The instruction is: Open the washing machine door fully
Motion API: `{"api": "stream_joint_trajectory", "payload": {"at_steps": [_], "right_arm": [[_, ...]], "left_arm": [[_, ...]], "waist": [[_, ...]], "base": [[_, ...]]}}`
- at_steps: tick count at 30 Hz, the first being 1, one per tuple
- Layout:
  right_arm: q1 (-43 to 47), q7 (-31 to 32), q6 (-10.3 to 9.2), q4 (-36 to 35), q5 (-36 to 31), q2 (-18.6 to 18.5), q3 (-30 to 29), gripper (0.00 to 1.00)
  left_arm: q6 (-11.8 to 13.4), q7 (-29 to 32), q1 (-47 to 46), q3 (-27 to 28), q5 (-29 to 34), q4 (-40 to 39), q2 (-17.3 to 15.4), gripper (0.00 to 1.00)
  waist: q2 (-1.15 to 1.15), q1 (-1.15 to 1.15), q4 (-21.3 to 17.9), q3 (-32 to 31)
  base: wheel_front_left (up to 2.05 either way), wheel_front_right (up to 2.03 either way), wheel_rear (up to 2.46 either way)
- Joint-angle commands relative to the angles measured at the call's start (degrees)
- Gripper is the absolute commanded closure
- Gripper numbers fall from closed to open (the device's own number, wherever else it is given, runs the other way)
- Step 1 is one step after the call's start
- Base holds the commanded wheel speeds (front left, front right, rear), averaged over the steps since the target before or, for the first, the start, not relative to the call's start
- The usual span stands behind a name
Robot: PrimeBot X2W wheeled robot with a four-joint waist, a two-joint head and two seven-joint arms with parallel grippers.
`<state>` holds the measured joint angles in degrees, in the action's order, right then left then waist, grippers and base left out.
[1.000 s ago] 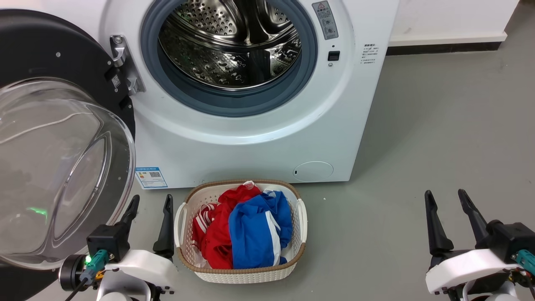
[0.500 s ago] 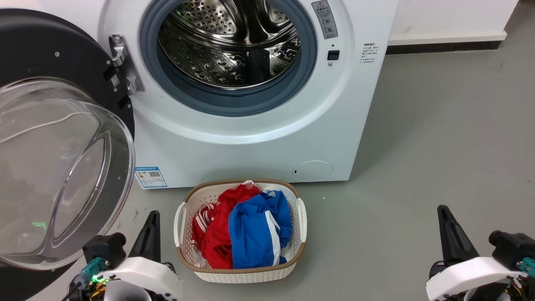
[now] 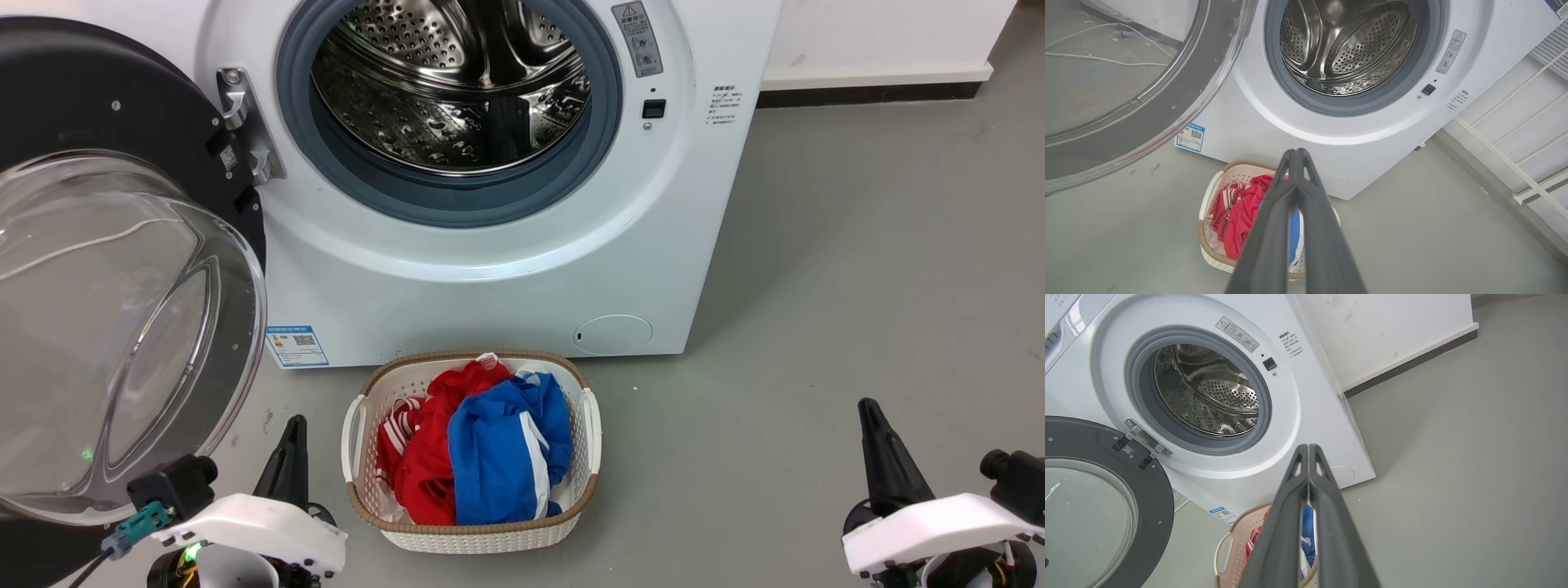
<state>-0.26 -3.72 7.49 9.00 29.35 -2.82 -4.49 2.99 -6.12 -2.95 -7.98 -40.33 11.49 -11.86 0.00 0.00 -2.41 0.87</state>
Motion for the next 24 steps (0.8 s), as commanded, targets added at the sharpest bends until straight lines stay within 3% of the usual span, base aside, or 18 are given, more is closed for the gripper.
{"api": "stream_joint_trajectory", "payload": {"at_steps": [1, 24], "right_arm": [[-1.8, 0.3, 0.01, -0.6, 2.3, -0.1, -0.2, 1.0], [-3.3, 3.4, 0.01, 1.1, 21.5, -0.1, -0.8, 1.0]], "left_arm": [[-0.5, 0.4, -1.8, 0.9, -1.9, -0.6, 0.0, 1.0], [-3.7, 4.3, -2.4, 5.3, -17.7, 0.3, 2.8, 1.0]], "waist": [[0.0, 0.0, 0.0, 0.0], [0.0, 0.0, 0.6, -0.2]], "base": [[0.0, 0.0, 0.0], [0.0, 0.0, 0.0]]}}
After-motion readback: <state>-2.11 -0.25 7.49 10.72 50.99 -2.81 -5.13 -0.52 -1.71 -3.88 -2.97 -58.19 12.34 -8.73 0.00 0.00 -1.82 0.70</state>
